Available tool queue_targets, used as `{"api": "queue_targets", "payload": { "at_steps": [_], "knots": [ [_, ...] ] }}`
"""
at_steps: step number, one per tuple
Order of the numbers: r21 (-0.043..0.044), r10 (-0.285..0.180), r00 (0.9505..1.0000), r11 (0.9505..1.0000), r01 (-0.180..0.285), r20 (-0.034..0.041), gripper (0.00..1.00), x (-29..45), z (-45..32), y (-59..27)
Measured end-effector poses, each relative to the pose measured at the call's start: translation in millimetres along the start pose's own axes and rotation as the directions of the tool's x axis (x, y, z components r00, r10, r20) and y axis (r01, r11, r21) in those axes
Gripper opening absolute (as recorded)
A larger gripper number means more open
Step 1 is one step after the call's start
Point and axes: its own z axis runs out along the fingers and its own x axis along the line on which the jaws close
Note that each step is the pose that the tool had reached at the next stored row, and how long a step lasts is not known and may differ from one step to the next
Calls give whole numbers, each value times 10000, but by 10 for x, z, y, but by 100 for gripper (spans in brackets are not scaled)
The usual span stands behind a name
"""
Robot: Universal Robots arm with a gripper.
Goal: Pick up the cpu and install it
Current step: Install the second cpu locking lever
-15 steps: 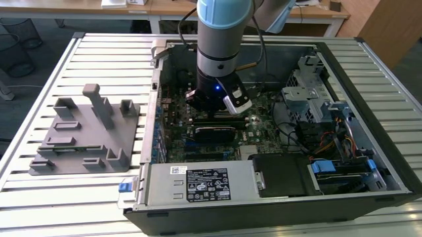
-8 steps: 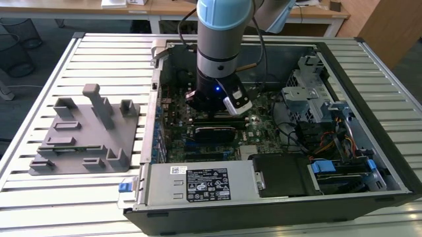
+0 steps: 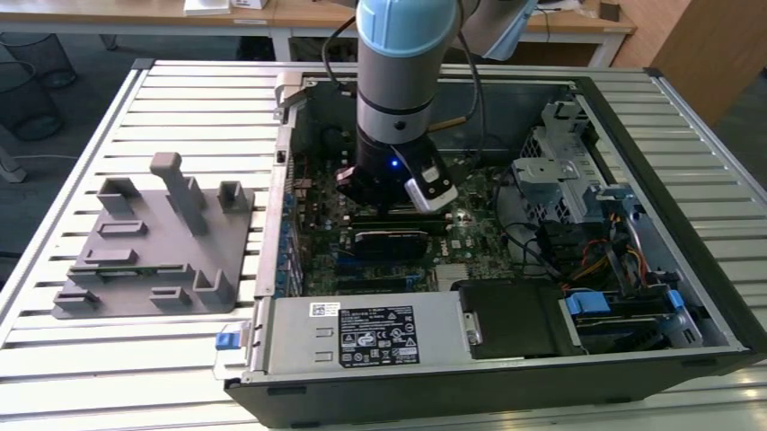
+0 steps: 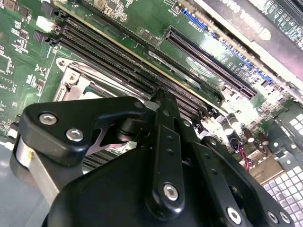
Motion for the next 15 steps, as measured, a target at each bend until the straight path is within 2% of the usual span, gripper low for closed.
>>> {"api": "queue_targets", "payload": {
  "at_steps": [7, 13, 15],
  "knots": [
    [-35, 1, 10000, 10000, -1, 1, 11, 29, 24, -1],
    [-182, -1, 10000, 9998, 1, 10, 11, 44, 47, 5],
    [-207, -1, 10000, 9998, 1, 11, 11, 46, 57, 7]
  ]
}}
